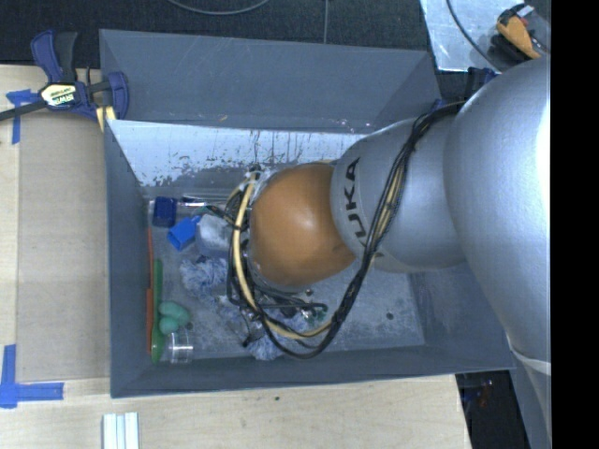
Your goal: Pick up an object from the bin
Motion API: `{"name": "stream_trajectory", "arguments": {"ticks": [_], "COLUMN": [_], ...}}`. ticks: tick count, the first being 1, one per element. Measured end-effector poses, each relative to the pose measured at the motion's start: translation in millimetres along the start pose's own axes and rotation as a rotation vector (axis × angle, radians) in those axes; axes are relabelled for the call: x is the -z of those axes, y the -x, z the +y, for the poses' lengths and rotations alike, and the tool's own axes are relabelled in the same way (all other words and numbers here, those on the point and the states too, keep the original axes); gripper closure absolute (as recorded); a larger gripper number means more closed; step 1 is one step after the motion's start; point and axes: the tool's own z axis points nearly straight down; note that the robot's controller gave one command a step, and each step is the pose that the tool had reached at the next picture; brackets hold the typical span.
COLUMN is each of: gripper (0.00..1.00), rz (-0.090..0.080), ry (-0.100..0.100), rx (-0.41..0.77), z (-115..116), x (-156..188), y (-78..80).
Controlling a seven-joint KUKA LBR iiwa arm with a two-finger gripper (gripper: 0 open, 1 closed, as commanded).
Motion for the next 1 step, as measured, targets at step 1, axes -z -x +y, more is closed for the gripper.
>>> {"name": "stream_trajectory", "arguments": {"ticks": [1], "gripper": [1.00], "rz": [0.000], "ry": [0.000], "rx": [0.000], "z": [0.0], "x": [0.1], "y": [0.0]}}
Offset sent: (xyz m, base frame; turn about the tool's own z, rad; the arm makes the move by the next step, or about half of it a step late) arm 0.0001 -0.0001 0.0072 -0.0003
